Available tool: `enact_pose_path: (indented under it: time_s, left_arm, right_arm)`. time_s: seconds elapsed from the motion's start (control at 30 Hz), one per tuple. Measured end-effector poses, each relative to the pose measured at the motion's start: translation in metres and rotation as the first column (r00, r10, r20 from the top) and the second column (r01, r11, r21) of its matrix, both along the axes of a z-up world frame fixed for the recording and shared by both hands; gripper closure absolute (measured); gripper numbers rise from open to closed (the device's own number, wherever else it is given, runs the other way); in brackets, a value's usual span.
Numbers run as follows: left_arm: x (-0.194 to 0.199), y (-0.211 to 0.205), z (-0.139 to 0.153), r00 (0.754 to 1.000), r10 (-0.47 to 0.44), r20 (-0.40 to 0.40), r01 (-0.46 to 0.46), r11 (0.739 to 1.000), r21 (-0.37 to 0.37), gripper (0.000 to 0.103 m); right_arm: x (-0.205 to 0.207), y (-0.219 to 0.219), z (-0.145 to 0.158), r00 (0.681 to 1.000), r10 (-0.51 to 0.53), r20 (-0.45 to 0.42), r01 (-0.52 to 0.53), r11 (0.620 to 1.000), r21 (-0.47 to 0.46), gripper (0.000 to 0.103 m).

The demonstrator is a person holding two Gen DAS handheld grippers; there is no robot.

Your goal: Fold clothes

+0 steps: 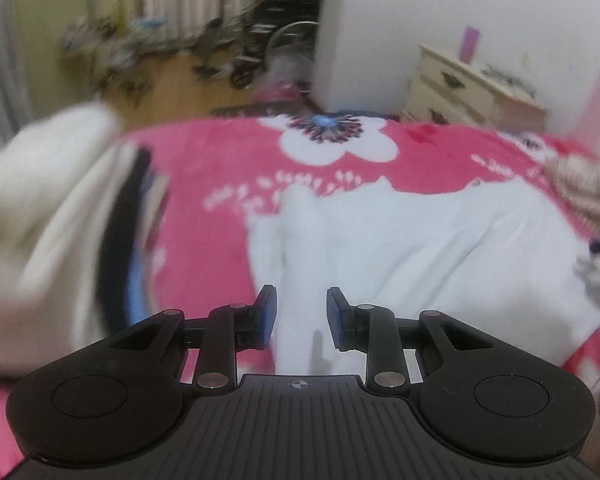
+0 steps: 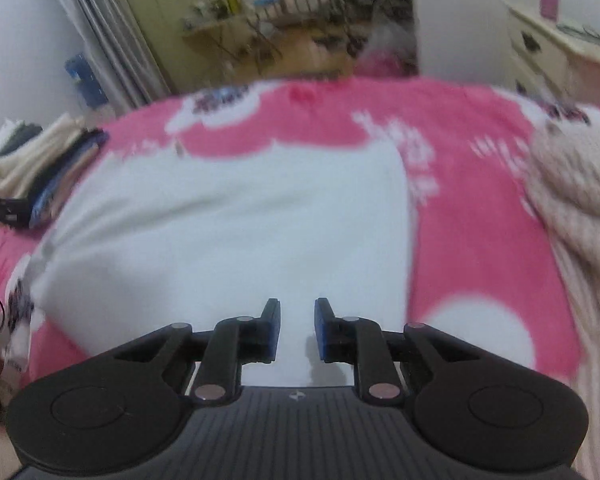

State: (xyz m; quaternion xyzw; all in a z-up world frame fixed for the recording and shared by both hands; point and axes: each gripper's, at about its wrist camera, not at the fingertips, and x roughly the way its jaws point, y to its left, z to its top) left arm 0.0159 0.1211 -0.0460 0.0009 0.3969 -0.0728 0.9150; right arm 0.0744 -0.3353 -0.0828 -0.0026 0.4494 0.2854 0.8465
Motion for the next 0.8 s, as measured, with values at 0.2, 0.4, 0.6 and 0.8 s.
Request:
enact_pose_path:
  time_s: [0.2, 0.4, 0.6, 0.8]
  left_arm:
    - [0.071, -0.017, -0.036, 0.999, -0.043, -0.033, 0.045, 0.997, 0.068, 0.076]
    - [0.090, -0.005, -0.044, 0.998, -0.056, -0.008, 0.056, 0.998, 0.001, 0.095]
    - [0.098, 0.019, -0.049, 0.996, 0.084, -0.025, -0.086, 0.988, -0.125, 0.095]
    - [0.086, 0.034, -0.045, 0.985, 0.172, -0.025, -0.174, 0.977, -0.122, 0.077]
  right_arm:
    - [0.022, 0.035, -0.019, 0.999, 0.039, -0.012, -0.039, 0.999, -0.007, 0.083]
    - [0.014, 0.037, -0.030, 0.999, 0.023, -0.041, -0.025, 0.999, -0.033, 0.083]
    - [0.011, 0.032, -0.047, 0.997, 0.010, -0.071, -0.014, 0.999, -0.052, 0.083]
    - [0.008, 0.027, -0.051, 0.998, -0.010, -0.070, 0.008, 1.000, -0.027, 0.083]
